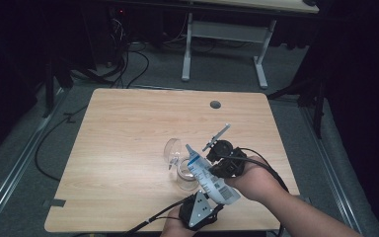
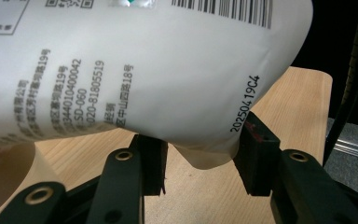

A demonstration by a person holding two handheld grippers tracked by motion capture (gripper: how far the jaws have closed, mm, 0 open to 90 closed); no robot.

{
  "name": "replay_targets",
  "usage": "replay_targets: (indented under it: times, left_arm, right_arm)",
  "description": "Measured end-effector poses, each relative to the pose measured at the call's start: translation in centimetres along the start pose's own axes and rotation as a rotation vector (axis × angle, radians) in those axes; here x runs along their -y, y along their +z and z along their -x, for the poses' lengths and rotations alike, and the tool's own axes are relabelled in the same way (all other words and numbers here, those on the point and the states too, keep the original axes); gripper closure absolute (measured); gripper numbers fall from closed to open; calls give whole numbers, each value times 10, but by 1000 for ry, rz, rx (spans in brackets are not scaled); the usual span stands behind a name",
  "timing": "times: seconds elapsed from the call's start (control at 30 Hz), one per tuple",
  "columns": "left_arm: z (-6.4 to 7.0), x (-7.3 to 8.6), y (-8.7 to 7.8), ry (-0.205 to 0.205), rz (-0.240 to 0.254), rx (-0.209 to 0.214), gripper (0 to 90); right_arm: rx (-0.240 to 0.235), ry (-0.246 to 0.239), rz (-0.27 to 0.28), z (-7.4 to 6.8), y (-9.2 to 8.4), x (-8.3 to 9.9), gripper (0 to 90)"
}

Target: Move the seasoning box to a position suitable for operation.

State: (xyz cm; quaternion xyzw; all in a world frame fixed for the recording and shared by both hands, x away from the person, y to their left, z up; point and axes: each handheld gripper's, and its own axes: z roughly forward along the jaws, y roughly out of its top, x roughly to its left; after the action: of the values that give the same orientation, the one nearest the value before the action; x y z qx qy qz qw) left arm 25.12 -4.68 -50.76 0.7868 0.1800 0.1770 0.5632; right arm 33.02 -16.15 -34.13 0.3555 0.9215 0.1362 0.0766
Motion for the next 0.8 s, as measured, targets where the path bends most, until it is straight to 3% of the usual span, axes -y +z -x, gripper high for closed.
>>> replay_targets:
  times: [0.8]
  left_arm:
    - [-4, -12, 0, -2, 19, 5, 589]
  right_arm:
    - [15, -20, 17, 1, -8, -9, 900]
